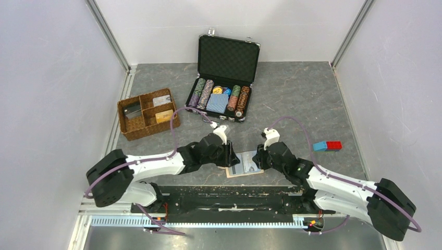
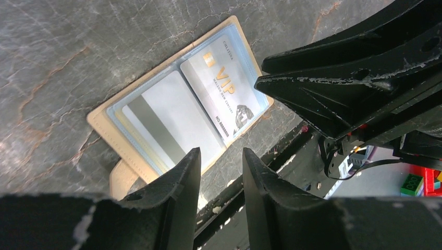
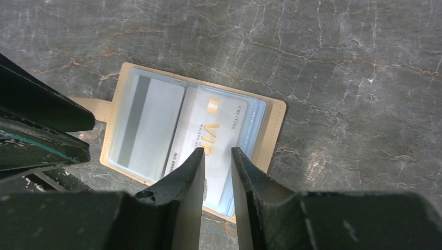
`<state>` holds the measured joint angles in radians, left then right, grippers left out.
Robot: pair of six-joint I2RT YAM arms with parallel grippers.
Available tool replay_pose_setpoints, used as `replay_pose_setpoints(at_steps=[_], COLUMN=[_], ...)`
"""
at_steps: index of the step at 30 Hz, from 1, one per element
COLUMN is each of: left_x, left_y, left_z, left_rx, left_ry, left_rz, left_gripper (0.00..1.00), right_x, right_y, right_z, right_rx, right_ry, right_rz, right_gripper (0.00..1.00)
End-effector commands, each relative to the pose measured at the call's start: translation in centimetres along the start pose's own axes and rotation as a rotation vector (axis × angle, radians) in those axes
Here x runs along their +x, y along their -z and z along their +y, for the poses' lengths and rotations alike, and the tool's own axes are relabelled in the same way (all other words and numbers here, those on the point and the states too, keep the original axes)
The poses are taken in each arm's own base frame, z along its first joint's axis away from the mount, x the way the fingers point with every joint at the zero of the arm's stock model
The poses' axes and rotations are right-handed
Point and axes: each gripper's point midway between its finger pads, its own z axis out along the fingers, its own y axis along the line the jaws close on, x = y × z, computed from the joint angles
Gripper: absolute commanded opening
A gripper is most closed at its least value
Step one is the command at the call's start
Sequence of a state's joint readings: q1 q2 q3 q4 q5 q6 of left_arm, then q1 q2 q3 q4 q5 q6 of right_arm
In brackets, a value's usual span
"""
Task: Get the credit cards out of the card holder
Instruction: Remove the credit card from the card holder.
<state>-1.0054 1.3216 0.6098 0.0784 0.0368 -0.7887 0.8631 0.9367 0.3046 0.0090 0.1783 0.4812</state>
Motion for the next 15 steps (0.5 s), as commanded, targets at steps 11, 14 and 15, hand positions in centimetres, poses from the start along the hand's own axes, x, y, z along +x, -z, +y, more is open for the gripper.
replay_pose_setpoints(at_steps=[11,14,15], left_x=[-0.3,0.1,0.2], left_y=[-3.6,-4.0,-4.1], left_z=[-0.6,-0.2,0.0], left_rx=[0.076,0.073,0.069], left_ry=[0.036,0.035,0.036], left_rz=[-0.052,-0.047,-0.044], left_gripper=[0.4,0.41,0.41], right_x=[2.8,3.8,3.9], right_y=[-1.2,-1.2,-1.2], right_z=[-1.1,-1.7,-1.8], right_rx=[-0.035,-0.019,-0.017], right_ry=[-0.05,-0.06,-0.062], right_rz=[0.055,0.074,0.076], right_gripper=[0.22,0.19,0.18])
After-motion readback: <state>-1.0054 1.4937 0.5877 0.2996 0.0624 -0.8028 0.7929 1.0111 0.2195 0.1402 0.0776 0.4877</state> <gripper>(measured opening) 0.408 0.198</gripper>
